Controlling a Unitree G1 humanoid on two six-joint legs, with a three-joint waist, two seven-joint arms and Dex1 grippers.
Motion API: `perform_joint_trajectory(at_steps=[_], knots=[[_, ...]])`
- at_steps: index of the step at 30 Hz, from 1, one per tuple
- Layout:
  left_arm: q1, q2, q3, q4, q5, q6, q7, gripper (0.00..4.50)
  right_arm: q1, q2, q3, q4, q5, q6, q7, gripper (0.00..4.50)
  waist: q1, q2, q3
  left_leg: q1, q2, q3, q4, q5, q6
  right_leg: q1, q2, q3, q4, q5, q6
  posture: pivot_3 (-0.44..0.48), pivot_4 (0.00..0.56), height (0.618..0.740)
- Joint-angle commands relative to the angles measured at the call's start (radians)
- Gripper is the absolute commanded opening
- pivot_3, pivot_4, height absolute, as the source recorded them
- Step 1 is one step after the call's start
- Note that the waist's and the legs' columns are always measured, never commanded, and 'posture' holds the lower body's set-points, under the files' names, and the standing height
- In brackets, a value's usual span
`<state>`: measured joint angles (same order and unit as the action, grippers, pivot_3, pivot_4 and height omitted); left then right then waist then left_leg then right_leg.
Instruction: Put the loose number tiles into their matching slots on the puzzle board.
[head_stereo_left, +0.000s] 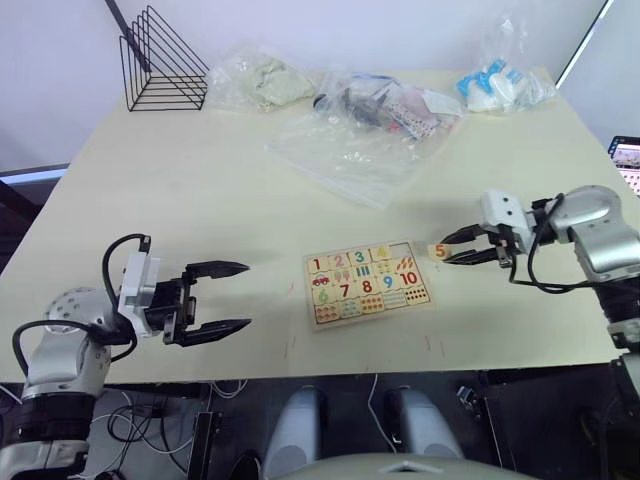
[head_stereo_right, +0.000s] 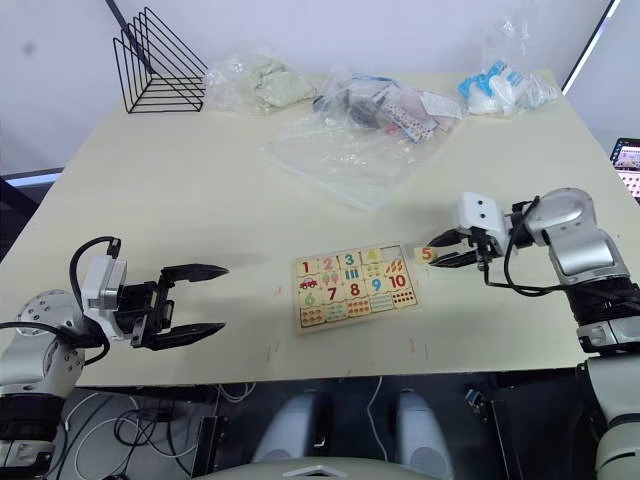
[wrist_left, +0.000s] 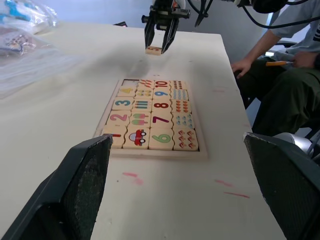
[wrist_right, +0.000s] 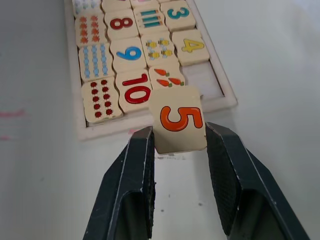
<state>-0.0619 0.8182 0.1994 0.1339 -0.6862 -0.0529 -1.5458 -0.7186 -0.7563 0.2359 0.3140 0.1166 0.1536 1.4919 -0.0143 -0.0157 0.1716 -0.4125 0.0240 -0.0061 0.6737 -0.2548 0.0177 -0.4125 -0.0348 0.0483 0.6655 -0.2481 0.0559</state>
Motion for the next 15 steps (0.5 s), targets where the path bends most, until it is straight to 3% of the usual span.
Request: perform_joint_trajectory(at_steps=[1,15], knots=[[0.016,-0.012,0.045,-0.053,0.003,0.012,0.046,4.5,-0.055,0.012,0.019,-0.054,-0.026,0.071,-0.029,0.97,0.0,0.0,0.0,0.0,0.0,0.0,0.0,0.0,0.0,0.0,0.0,0.0,0.0,0.0,0.0,0.0,0.15,0.74],[0.084,-0.084,0.089,-0.155,0.004,0.039,0.174,4.5,-0.228,0.09,0.188,-0.016,-0.207,0.201,-0.076,0.97,-0.001,0.0,0.0,-0.001,0.0,-0.001,0.0,0.0,0.0,-0.001,0.0,-0.001,0.0,0.0,0.0,0.0,0.15,0.74]])
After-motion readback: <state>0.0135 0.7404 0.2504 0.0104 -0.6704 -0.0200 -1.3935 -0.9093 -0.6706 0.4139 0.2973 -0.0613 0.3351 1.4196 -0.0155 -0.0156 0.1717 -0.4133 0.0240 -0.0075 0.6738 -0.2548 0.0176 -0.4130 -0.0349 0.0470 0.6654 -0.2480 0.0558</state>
